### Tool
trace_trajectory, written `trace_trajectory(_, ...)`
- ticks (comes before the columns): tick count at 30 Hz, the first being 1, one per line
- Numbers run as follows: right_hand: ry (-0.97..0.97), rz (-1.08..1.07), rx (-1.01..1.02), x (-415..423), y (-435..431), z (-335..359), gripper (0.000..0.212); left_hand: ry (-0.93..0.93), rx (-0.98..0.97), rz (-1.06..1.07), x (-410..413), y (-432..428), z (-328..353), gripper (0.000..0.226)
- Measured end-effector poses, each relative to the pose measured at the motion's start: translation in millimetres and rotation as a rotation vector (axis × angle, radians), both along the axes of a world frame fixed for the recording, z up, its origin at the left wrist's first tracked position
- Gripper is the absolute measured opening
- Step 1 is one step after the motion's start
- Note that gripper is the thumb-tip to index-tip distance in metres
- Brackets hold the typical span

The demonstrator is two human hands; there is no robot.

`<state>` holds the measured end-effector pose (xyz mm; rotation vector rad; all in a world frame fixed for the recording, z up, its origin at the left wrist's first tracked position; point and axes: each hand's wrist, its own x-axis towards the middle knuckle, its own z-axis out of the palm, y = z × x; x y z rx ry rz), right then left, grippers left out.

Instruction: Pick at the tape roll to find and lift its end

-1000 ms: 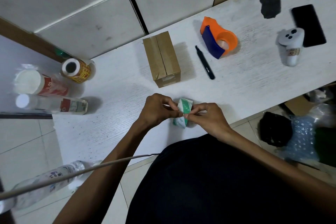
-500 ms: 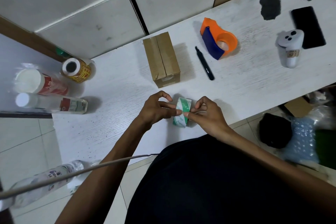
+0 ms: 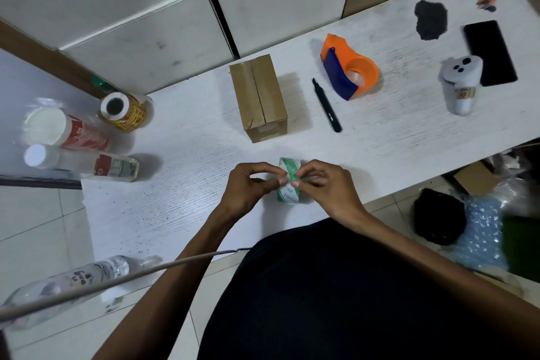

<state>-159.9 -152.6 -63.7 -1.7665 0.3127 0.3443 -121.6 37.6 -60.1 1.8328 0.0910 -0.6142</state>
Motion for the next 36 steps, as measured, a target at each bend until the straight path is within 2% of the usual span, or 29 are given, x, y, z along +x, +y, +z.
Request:
trace_trajectory(4, -0.002, 0.008, -0.038, 2.7, -0.2, -1.0, 0.012, -0.043, 0.008, 0.030, -2.2, -4.6, 2.3, 0.007)
trace_trajectory(8, 0.012, 0.007, -0.042, 6.5, 1.7, 2.2, 0.011, -0.055, 0.018, 0.062, -1.6, -5.6, 5.3, 0.009)
trace_trajectory(11, 0.067, -0.015, 0.000, 9.9, 3.6, 3.1, 0.013, -0.071, 0.083, 0.062, -0.5, -3.6, 0.9, 0.008)
trace_trajectory(16, 0.081, 0.027, -0.046, 13.8, 4.9, 1.8, 0.015, -0.161, 0.210, 0.017, -0.4, -4.1, -3.5, 0.007)
trace_trajectory(19, 0.079, 0.060, -0.072, 15.5, 5.4, 0.1, 0.015, -0.186, 0.246, 0.045, -0.7, -7.2, -2.4, 0.014)
trace_trajectory(22, 0.098, 0.045, -0.065, 17.6, 3.9, -1.7, 0.020, -0.012, 0.175, 0.161, -1.2, -6.9, -1.0, 0.034)
trace_trajectory(26, 0.126, 0.055, -0.037, 19.1, 3.8, -6.6, 0.023, 0.234, 0.024, 0.237, -1.7, -4.2, -4.0, 0.033)
trace_trajectory(29, 0.111, 0.056, -0.051, 20.1, 4.5, -9.3, 0.018, 0.233, -0.043, 0.275, -3.3, -4.6, -8.5, 0.027)
trace_trajectory(32, 0.145, 0.046, 0.019, 22.0, 5.3, -10.8, 0.016, 0.187, -0.032, 0.311, -7.5, -6.3, -10.0, 0.021)
trace_trajectory(34, 0.189, 0.012, 0.094, 21.2, 7.4, -10.7, 0.018, 0.193, -0.056, 0.315, -9.3, -8.6, -9.2, 0.021)
trace_trajectory(36, 0.219, -0.017, 0.133, 19.7, 8.0, -8.9, 0.026, 0.267, -0.163, 0.341, -9.6, -12.7, -9.0, 0.027)
